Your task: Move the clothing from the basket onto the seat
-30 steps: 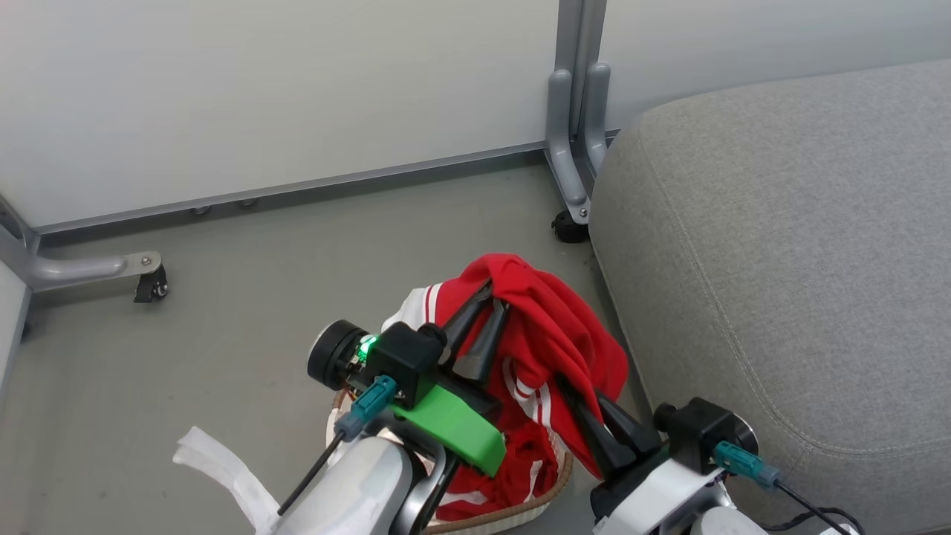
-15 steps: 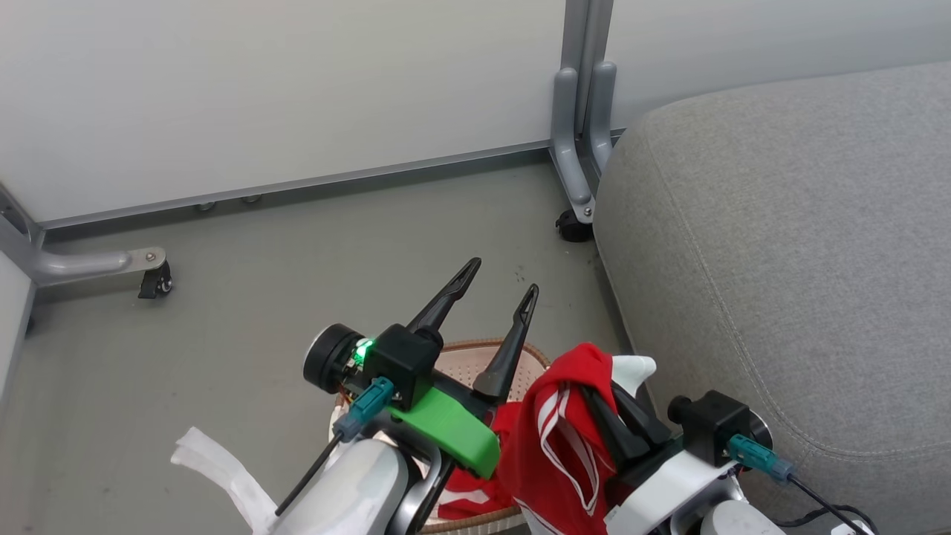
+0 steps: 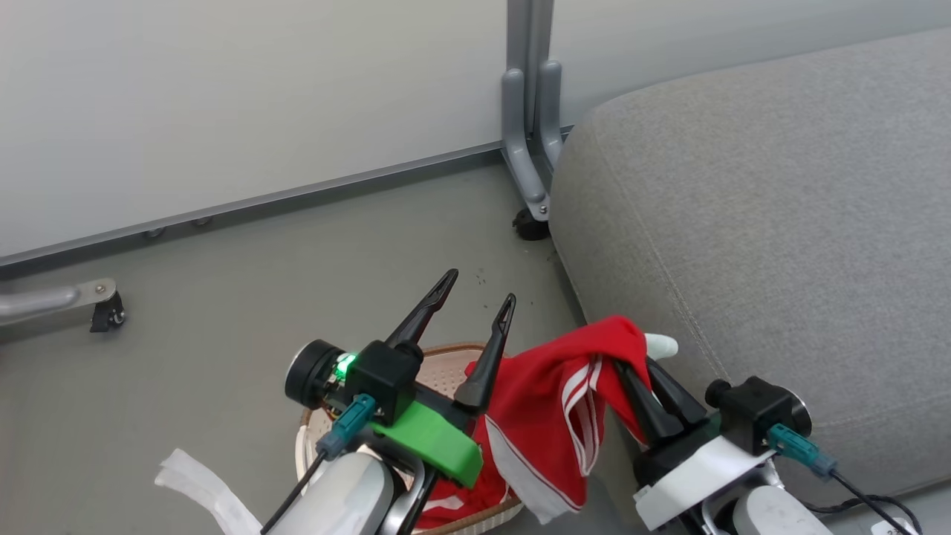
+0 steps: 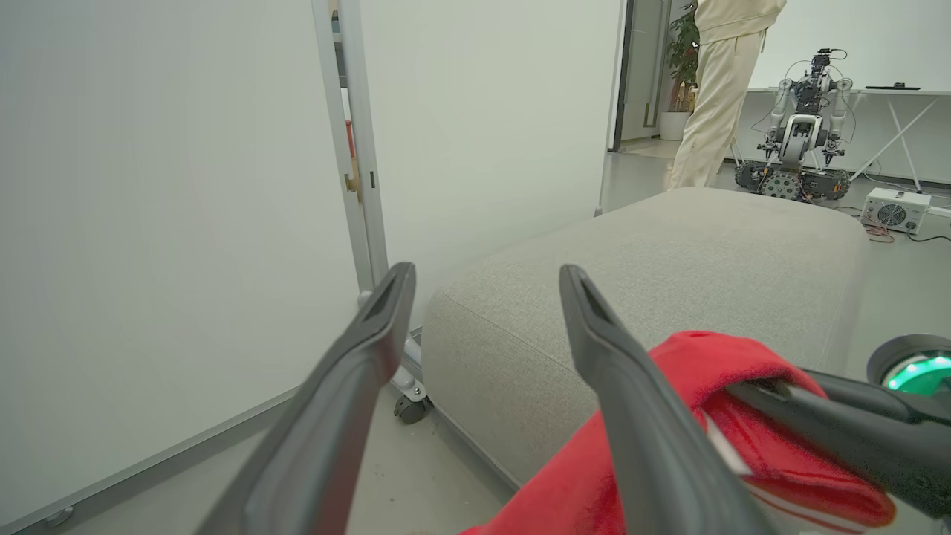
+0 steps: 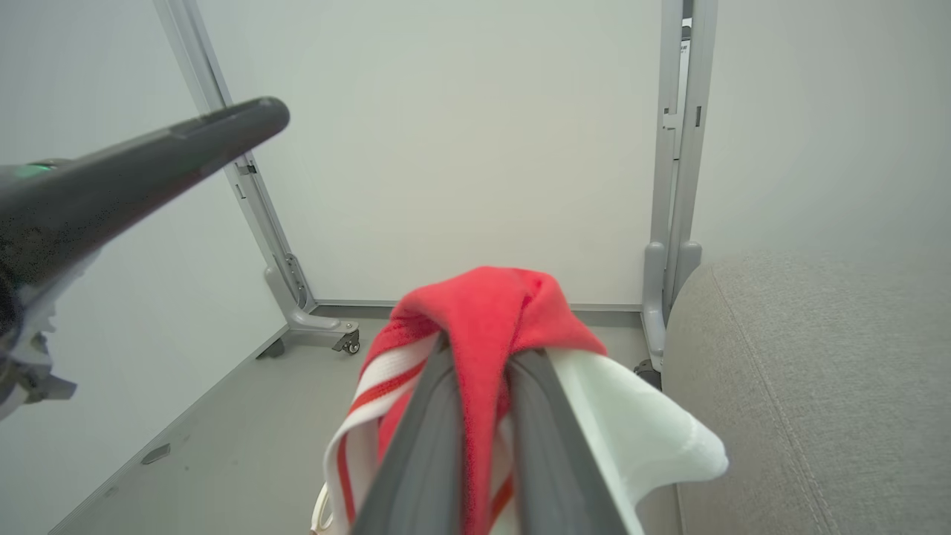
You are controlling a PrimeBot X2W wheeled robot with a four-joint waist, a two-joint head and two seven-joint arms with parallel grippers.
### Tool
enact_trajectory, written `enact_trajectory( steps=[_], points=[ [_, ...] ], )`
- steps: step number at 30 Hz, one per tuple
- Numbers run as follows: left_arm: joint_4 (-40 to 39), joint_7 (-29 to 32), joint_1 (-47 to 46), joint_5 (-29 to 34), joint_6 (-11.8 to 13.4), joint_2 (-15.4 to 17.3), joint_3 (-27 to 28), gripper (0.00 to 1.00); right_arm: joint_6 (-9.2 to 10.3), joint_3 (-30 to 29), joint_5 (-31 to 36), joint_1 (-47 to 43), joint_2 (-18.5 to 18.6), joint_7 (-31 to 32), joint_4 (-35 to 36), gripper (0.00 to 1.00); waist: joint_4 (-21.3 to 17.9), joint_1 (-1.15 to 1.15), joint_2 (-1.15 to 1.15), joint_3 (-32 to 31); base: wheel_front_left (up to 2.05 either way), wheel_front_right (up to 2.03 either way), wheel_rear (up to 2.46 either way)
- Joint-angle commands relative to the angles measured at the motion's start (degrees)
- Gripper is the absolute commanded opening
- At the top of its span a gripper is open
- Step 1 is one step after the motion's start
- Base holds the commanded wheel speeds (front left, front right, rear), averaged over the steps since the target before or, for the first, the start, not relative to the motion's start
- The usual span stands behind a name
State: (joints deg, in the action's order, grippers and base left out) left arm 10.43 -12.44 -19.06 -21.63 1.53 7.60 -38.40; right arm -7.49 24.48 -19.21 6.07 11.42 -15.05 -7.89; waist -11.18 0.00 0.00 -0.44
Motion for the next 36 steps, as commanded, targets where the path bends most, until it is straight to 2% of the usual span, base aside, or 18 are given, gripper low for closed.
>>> enact_trajectory(
  steps=[1,12,22,29,36],
  points=[
    [0.22,-0.56,1.05,0.02,0.16,0.46,0.34,1.0,0.0,-0.7,0.59,-0.76,0.33,-0.2,1.03,0.0,-2.82,0.0,0.0,0.57,0.0,0.0,0.0],
    [0.77,-2.37,2.59,0.38,-0.19,1.92,1.19,1.0,0.0,-4.67,1.63,-2.56,1.73,-0.19,8.26,0.0,-11.92,0.0,0.0,3.5,0.0,0.0,0.0],
    [3.03,-2.73,1.67,2.67,-0.76,2.92,1.94,1.0,0.0,-7.07,-0.57,-4.32,0.28,-0.19,11.76,0.0,-19.31,0.0,0.0,7.16,0.0,0.0,0.0],
    [4.73,-2.76,-0.71,3.74,-2.07,2.7,1.14,1.0,0.0,-9.8,-0.65,-3.25,-1.47,-0.2,14.17,0.0,-20.21,0.0,0.0,10.13,0.0,0.0,0.0],
    [5.43,-2.36,-3.28,5.37,-1.53,3.02,0.7,1.0,0.0,-16.08,-2.9,2.19,-4.31,-0.2,16.38,0.0,-19.32,0.0,0.0,14.81,0.0,0.0,0.0]
  ],
)
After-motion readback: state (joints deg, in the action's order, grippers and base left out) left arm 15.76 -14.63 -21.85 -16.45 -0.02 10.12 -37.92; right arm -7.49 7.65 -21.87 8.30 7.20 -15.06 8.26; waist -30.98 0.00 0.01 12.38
